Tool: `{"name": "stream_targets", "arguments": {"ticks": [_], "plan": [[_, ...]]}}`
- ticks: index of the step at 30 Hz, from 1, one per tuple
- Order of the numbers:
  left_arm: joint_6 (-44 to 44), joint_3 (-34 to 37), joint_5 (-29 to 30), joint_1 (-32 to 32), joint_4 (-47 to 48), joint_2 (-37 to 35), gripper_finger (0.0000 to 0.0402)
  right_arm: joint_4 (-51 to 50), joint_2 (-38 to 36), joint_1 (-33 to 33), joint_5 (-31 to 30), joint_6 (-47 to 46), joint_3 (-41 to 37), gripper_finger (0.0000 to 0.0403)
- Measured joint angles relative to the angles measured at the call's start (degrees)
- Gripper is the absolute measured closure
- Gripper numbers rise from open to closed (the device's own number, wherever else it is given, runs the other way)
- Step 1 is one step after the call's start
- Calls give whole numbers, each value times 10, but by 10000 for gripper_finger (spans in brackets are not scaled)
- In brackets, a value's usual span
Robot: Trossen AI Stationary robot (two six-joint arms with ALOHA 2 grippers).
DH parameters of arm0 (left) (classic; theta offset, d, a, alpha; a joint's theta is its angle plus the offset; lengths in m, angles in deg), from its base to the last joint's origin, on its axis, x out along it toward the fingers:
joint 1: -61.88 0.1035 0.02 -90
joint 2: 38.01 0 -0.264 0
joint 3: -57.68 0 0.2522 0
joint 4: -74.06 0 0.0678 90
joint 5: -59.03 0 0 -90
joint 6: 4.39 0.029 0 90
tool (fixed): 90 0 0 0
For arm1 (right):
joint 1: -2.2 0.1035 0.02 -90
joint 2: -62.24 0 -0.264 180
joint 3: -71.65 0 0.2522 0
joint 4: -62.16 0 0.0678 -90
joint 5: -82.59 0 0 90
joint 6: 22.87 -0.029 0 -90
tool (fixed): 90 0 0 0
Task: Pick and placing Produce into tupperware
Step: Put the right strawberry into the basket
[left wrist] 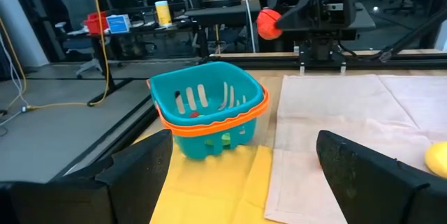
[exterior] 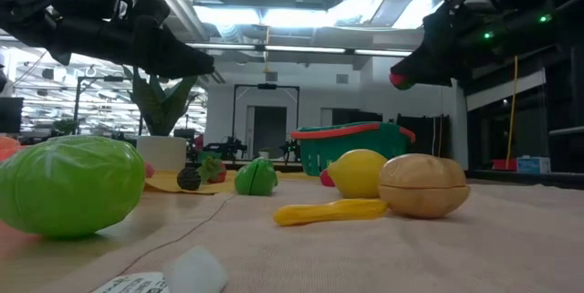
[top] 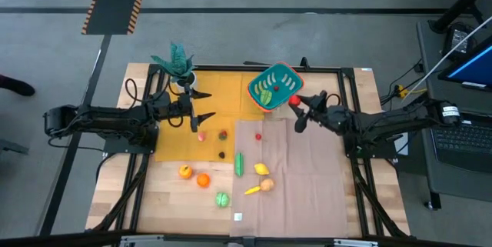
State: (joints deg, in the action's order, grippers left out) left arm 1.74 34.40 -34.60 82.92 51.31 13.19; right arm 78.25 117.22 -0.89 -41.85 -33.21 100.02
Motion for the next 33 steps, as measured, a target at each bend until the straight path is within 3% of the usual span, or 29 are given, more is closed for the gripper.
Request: {"name": "stream_targets", "arguments": {"ticks": [6,23,33], "plan": [[0,0,0,0,0,0,53,1,22,-35,34,12,23,203],[1,0,0,0,20,1,53,-9,189,-160,153,48,149,203],[1,0,0,0,43,1,53,-265,212,-203,224,40,290,203]]}}
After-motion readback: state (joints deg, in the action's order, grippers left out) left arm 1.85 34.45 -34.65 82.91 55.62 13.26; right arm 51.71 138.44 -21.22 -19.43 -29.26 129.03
